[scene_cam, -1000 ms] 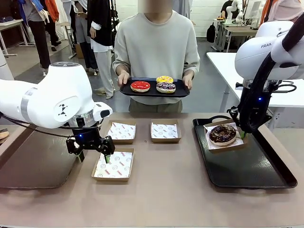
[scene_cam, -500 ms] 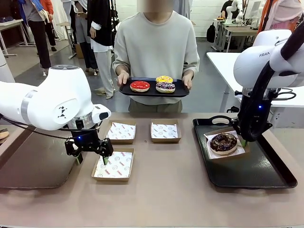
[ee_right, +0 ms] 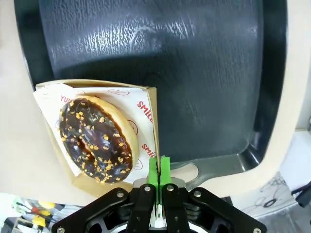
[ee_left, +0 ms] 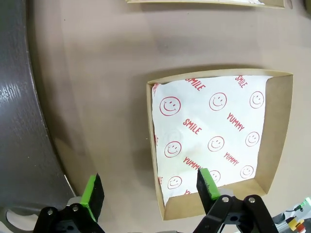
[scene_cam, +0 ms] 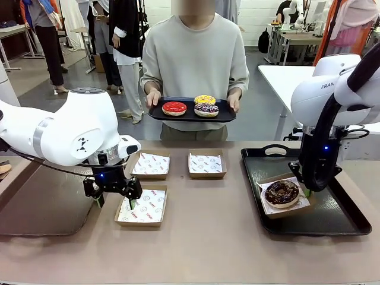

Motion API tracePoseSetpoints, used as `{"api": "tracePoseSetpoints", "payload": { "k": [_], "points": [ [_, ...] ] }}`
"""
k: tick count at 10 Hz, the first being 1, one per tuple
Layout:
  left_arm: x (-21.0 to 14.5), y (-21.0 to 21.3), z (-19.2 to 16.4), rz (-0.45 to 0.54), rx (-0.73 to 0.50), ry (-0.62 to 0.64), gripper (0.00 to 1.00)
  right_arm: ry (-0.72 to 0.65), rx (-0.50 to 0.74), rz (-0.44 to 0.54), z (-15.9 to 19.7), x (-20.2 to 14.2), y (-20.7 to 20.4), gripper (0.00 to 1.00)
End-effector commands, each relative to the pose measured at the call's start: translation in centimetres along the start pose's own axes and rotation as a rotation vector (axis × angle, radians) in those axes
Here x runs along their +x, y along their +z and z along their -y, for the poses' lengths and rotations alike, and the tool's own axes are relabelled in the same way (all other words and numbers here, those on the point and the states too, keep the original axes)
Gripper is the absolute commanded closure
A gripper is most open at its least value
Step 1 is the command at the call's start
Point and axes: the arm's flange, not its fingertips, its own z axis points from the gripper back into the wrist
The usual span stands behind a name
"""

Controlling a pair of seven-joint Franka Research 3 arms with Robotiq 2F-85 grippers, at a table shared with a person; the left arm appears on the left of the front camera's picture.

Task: Individually package the donuts and arrange them on the tray.
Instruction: Place the picked Paper togo box on the Handle tray while simultaneously picking up another Paper togo box from the table with the other hand.

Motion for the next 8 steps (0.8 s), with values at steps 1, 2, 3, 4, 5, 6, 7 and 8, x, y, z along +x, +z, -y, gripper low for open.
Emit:
{"api": "tracePoseSetpoints", "payload": {
  "k": [1, 2, 3, 4, 5, 6, 7, 8],
  "points": [
    [0.6, 0.0, 0.9, 0.030, 0.029, 0.029, 0.00, 0.035, -0.014, 0.012, -0.1, 0.5, -1.0, 0.99],
    [0.6, 0.0, 1.0, 0.029, 0.033, 0.032, 0.00, 0.031, -0.013, 0.003, 0.0, 0.7, -1.2, 0.99],
    [0.7, -0.1, 1.1, 0.023, 0.033, 0.036, 0.00, 0.024, -0.008, -0.001, 0.1, 0.9, -1.4, 0.99],
    [0.9, -0.2, 1.1, 0.022, 0.031, 0.040, 0.00, 0.024, -0.005, -0.005, 0.1, 1.0, -1.6, 0.99],
    [1.2, -0.3, 1.2, 0.019, 0.029, 0.050, 0.00, 0.026, -0.002, -0.004, 0.2, 1.1, -1.7, 0.99],
    [1.5, -0.6, 1.1, 0.014, 0.028, 0.053, 0.60, 0.030, 0.003, -0.006, 0.3, 1.1, -1.7, 0.77],
    [1.6, -0.8, 1.1, 0.012, 0.022, 0.057, 0.60, 0.036, 0.007, -0.007, 0.3, 1.1, -1.7, 0.39],
    [1.7, -0.8, 1.2, 0.010, 0.023, 0.057, 1.00, 0.037, 0.009, -0.005, 0.4, 1.1, -1.7, 0.17]
  ]
}}
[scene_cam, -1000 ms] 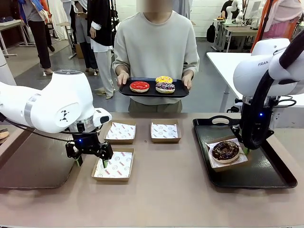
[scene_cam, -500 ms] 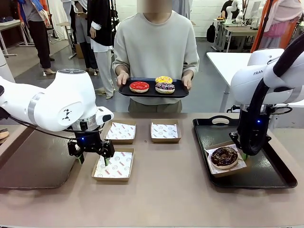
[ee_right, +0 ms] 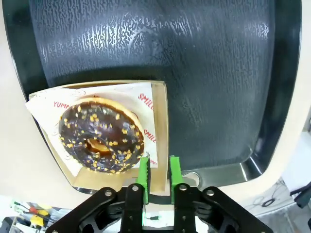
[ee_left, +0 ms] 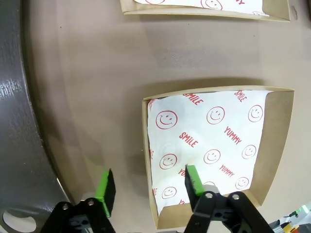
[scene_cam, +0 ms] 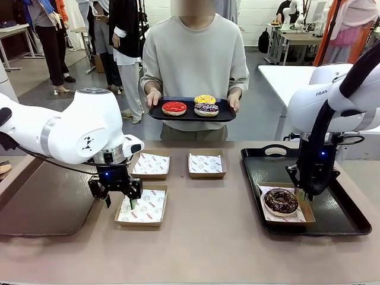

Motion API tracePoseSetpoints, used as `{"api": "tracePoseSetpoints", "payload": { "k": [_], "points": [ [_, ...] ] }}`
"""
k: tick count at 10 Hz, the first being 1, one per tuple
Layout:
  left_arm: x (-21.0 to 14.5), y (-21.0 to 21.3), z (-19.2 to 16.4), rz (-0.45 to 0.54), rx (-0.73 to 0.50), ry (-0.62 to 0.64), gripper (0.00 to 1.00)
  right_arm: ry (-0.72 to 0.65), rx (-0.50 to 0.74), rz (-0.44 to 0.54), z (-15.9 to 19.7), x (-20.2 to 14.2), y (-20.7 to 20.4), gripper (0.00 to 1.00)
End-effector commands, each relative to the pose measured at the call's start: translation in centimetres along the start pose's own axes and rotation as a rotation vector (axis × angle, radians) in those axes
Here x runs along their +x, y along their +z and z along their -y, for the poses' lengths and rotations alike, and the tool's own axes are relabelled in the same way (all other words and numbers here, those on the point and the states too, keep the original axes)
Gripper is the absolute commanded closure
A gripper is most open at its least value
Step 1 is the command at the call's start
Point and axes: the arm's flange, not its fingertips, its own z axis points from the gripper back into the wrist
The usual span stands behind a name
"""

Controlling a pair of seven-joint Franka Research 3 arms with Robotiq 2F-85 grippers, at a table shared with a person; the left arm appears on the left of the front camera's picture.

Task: Individually package the donuts and arrange them on the tray.
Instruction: Place the picked Paper togo box on the Handle tray while simultaneously picking up another Paper togo box from the table with the other hand.

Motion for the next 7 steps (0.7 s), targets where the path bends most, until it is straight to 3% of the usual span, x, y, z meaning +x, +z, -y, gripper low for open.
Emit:
{"api": "tracePoseSetpoints", "payload": {
  "k": [1, 2, 4, 7],
  "points": [
    [0.63, -0.14, 0.68, 0.024, 0.024, 0.027, 0.65, 0.024, 0.009, 0.014, 0.36, 0.18, -0.02, 0.00],
    [0.61, -0.04, 0.63, 0.028, 0.024, 0.026, 1.00, 0.024, 0.011, 0.014, 0.36, 0.16, 0.02, 0.00],
    [0.62, 0.04, 0.66, 0.029, 0.028, 0.027, 1.00, 0.021, 0.016, 0.013, 0.56, 0.14, 0.09, 0.03],
    [0.63, 0.67, 0.64, 0.037, 0.023, 0.035, 1.00, 0.011, 0.023, 0.014, 0.73, 0.17, 0.57, 0.00]
  ]
}}
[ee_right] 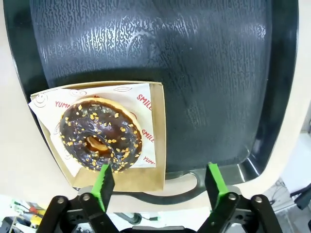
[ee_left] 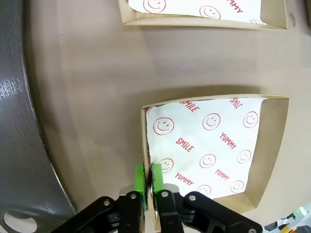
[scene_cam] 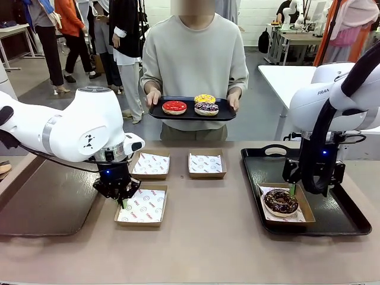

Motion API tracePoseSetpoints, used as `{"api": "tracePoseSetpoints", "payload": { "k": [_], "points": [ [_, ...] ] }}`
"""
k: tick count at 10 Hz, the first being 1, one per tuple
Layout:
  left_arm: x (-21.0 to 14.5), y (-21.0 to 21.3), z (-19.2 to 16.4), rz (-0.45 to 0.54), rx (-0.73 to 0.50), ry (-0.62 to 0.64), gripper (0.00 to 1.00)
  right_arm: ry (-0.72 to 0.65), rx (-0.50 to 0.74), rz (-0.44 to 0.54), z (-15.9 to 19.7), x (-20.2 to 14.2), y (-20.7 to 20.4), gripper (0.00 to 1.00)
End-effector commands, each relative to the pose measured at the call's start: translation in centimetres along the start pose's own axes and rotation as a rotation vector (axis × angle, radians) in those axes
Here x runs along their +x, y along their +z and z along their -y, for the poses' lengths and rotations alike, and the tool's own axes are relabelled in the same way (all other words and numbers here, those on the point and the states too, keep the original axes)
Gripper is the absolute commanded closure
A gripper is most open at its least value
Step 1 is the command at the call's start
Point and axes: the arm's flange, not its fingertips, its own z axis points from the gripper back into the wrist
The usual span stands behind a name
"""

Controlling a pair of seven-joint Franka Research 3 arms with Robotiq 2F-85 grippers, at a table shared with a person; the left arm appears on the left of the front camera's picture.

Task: Individually package the donuts and arrange them on the tray.
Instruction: Place the picked Paper togo box on the Handle tray while simultaneously picking up another Paper togo box from the table with the other hand.

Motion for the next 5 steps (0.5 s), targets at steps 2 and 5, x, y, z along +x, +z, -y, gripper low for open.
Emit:
{"api": "tracePoseSetpoints", "payload": {
  "k": [2, 5],
  "points": [
    [0.1, 0.3, 0.6, 0.019, 0.030, 0.025, 1.00, 0.004, 0.019, 0.014, 0.4, 0.0, 0.4, 0.00],
    [-0.1, 2.2, 0.6, 0.003, 0.011, 0.026, 1.00, -0.036, 0.102, 0.038, 1.5, -1.7, 2.6, 0.00]
  ]
}}
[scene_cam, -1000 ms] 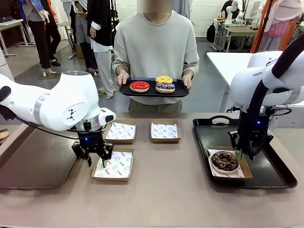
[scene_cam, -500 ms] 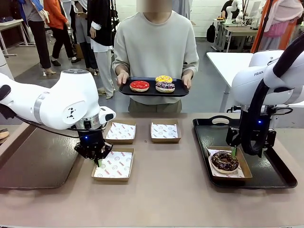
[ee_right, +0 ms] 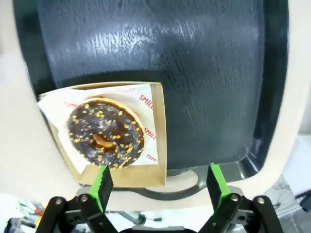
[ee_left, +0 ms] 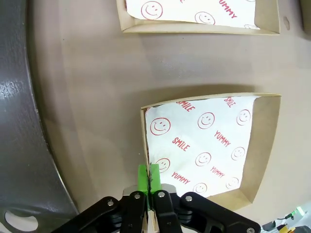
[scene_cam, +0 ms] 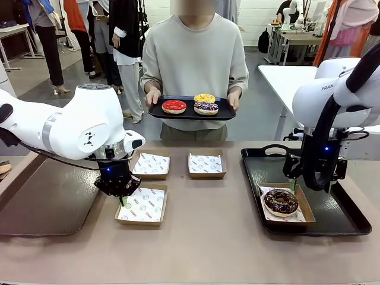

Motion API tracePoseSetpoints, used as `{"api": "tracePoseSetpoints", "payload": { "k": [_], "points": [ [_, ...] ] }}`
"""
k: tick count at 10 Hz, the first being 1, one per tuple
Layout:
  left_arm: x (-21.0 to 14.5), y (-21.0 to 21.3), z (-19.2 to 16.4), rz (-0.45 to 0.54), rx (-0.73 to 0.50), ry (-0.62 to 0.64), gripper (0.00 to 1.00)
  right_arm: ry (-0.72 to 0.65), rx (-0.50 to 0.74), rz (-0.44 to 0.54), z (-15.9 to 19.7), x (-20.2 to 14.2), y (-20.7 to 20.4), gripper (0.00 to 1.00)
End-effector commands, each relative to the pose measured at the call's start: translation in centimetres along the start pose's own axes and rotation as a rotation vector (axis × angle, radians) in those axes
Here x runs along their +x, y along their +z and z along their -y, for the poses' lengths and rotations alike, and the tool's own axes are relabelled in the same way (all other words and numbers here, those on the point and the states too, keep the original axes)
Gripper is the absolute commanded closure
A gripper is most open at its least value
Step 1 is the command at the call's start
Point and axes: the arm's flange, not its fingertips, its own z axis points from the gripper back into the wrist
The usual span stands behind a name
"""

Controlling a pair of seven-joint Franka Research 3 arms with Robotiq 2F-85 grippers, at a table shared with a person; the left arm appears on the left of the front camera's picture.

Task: Individually package the donuts and arrange them on the tray.
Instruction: Place the picked Paper togo box on the Handle tray while simultaneously picking up another Paper togo box from the table with the other hand.

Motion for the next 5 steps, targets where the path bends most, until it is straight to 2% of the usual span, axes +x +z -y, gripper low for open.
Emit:
{"api": "tracePoseSetpoints", "payload": {
  "k": [1, 5],
  "points": [
    [-0.6, 3.5, 0.6, -0.017, -0.005, 0.005, 1.00, -0.022, 0.196, -0.004, 2.6, -2.5, 2.8, 0.00],
    [1.7, 11.9, 1.8, 0.076, -0.041, 0.050, 1.00, -0.094, 0.660, 0.076, 12.3, -5.6, 7.9, 0.00]
  ]
}}
